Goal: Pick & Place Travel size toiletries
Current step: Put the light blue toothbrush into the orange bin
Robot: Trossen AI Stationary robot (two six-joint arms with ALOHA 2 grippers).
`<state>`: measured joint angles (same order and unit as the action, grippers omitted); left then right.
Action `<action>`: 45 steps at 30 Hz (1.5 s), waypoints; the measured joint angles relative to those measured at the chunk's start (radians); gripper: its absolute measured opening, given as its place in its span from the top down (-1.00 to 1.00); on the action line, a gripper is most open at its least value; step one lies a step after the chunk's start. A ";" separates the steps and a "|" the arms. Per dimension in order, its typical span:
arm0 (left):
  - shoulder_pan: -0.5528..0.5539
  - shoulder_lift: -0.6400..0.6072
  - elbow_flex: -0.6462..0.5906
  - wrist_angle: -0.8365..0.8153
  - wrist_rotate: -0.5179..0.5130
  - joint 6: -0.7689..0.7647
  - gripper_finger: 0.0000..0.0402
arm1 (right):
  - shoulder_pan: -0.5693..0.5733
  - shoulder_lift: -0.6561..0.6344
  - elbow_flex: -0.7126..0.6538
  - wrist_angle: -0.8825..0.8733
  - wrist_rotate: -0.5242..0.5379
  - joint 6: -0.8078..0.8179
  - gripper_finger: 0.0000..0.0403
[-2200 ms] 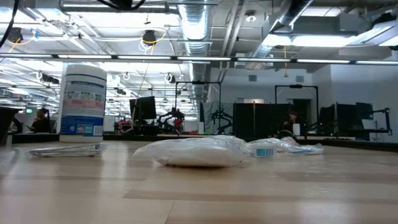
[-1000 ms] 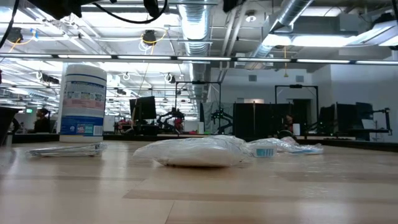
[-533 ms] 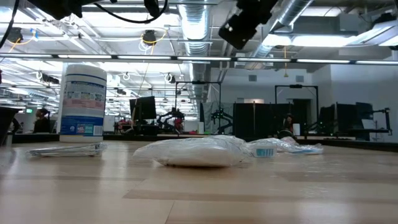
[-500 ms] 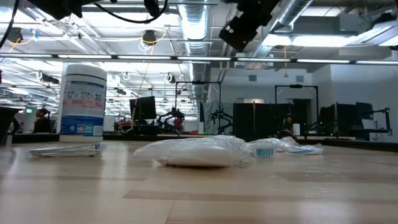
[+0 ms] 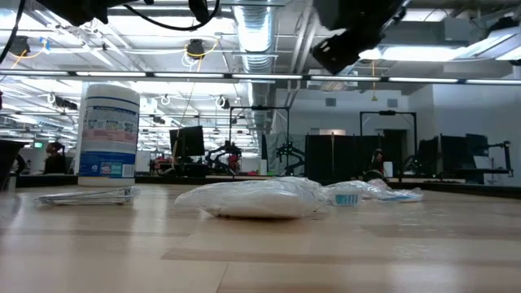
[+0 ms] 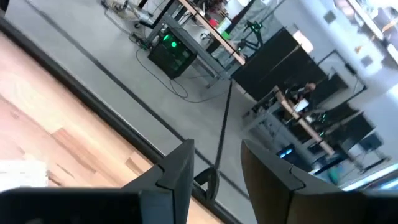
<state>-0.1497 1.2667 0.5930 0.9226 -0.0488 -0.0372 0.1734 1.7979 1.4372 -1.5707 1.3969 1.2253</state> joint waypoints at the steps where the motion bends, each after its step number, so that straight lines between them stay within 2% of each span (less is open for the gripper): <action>1: 0.000 0.000 0.000 0.000 -0.003 0.000 1.00 | 0.002 -0.021 -0.019 0.000 -0.001 0.025 0.38; 11: 0.000 0.000 0.000 -0.003 -0.010 0.003 1.00 | 0.062 -0.222 -0.180 0.023 -0.015 0.168 0.38; 21: 0.000 0.000 0.000 -0.007 -0.022 0.003 1.00 | 0.149 -0.316 -0.217 0.146 -0.014 0.120 0.38; 24: 0.000 0.000 0.000 -0.007 -0.022 0.003 1.00 | 0.169 -0.329 -0.217 0.229 -0.012 0.030 0.38; 27: 0.000 0.000 0.000 -0.008 -0.028 0.005 1.00 | 0.182 -0.333 -0.216 0.367 -0.018 -0.146 0.38; 33: 0.000 0.000 0.000 -0.009 -0.033 0.006 1.00 | 0.183 -0.338 -0.216 0.700 -0.147 -0.581 0.38; 36: 0.000 0.000 0.000 -0.010 -0.033 0.006 1.00 | 0.182 -0.339 -0.215 0.832 -0.195 -0.726 0.38; 38: 0.000 0.000 0.000 -0.010 -0.033 0.006 1.00 | 0.182 -0.339 -0.215 0.874 -0.222 -0.779 0.38; 45: 0.000 0.000 0.000 -0.016 -0.033 0.006 1.00 | 0.172 -0.339 -0.235 0.886 -0.244 -0.794 0.38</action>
<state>-0.1497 1.2667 0.5930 0.9071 -0.0814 -0.0307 0.3451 1.4586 1.2020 -0.6847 1.1525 0.4308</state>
